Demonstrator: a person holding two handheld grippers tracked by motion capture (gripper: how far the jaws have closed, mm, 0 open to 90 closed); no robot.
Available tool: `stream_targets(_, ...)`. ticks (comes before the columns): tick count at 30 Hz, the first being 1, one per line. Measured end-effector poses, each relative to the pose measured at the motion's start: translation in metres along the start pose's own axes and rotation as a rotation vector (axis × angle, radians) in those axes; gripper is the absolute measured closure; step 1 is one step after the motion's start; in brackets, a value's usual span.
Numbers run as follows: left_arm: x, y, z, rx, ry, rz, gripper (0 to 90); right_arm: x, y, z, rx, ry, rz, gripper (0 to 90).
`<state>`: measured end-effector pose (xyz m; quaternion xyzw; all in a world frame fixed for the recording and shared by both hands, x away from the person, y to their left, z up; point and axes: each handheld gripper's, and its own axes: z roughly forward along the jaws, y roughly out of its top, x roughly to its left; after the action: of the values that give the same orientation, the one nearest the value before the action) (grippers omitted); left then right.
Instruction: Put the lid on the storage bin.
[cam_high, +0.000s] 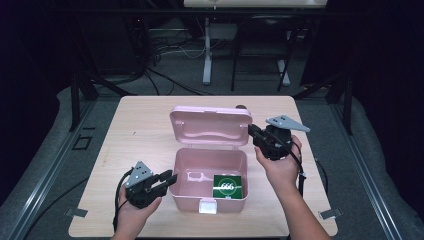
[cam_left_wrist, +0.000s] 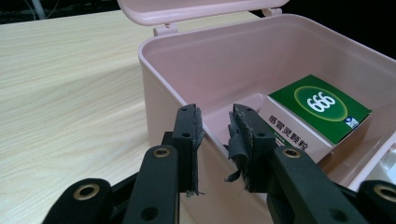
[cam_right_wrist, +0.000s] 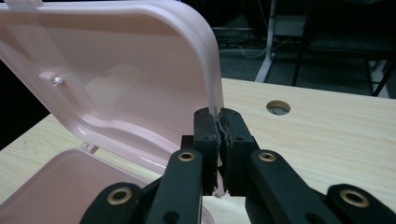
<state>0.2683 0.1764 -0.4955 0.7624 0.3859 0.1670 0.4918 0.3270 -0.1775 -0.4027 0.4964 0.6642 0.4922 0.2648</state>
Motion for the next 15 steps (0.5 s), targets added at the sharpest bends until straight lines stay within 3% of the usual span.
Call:
stream_targets(10,-0.001,0.000,0.000,-0.007,0.005,-0.007,71.9,0.006,-0.016,-0.011,-0.056,-0.007,-0.012,86.2)
stream_targets(12,-0.002,0.000,0.001,-0.008,0.010,-0.008,71.9,0.008,-0.016,-0.013,-0.055,-0.017,-0.035,86.4)
stream_targets(15,-0.001,0.001,0.000,-0.001,0.008,-0.014,71.9,0.007,-0.018,-0.014,-0.058,-0.003,-0.022,86.2)
